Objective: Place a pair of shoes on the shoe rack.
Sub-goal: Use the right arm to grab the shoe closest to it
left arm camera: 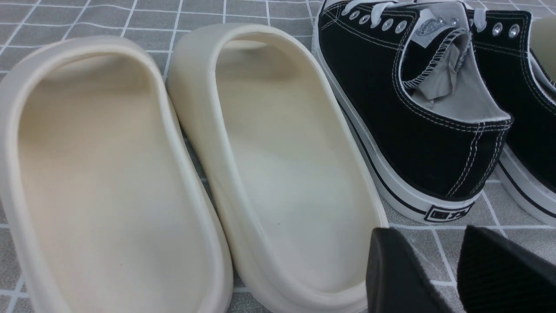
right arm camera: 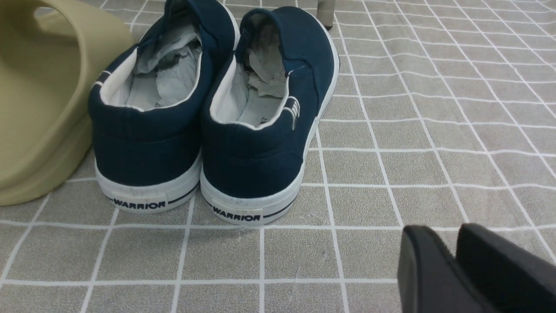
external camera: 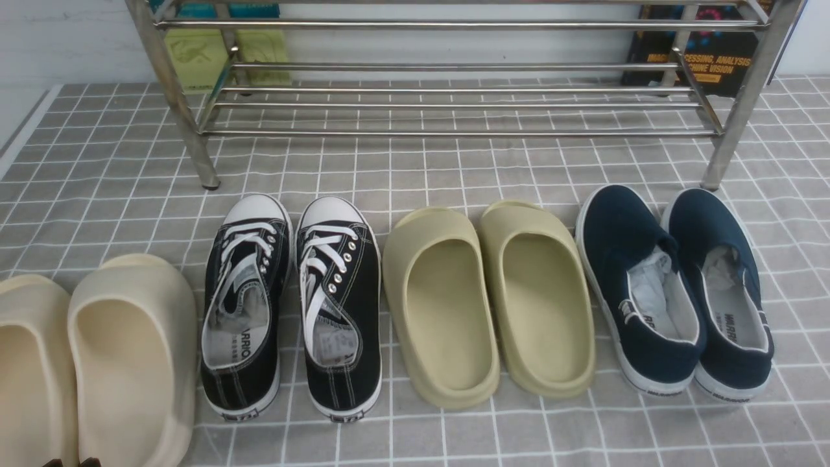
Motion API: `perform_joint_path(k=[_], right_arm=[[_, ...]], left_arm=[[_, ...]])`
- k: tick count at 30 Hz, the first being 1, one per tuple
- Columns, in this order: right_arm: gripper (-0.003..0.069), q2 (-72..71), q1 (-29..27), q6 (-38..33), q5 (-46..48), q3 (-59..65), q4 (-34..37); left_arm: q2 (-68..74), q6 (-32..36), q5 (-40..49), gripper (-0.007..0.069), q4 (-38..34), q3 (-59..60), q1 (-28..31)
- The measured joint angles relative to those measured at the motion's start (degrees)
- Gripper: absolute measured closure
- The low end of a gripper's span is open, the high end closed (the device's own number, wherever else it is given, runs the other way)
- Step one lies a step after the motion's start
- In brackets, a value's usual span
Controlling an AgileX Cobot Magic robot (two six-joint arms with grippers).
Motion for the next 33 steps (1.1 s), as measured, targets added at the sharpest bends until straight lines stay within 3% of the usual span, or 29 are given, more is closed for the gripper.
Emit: perform_joint_path(k=[10, 13, 18, 21, 24, 28, 33], right_arm=[[0.0496, 0.00, 0.00, -0.01, -1.08, 0.06, 0.70], [0.0494, 0.00, 0.00, -0.01, -7.41, 0.64, 3.43], [0.0493, 0.00, 0.00, 0.96, -30.46, 0.64, 6.14], [0.0489, 0.00, 0.00, 6.24, -45.68, 0.64, 6.95], [0.0486, 0.00, 0.00, 11.76, -53.87, 0.64, 7.10], [0.0498, -0.04, 0.00, 13.45, -53.95, -0.87, 7.06], [0.0645, 5.75, 0.00, 9.69, -41.92, -11.86, 6.92]], left_arm=[[0.00, 0.00, 0.00, 0.0386, 0.00, 0.00, 0.00], [0.00, 0.00, 0.00, 0.0386, 0.00, 0.00, 0.00], [0.00, 0.00, 0.00, 0.0386, 0.00, 0.00, 0.00], [0.00, 0.00, 0.00, 0.0386, 0.00, 0.00, 0.00], [0.00, 0.00, 0.00, 0.0386, 0.00, 0.00, 0.00], [0.00, 0.00, 0.00, 0.0386, 0.00, 0.00, 0.00], [0.00, 0.00, 0.00, 0.0386, 0.00, 0.00, 0.00]])
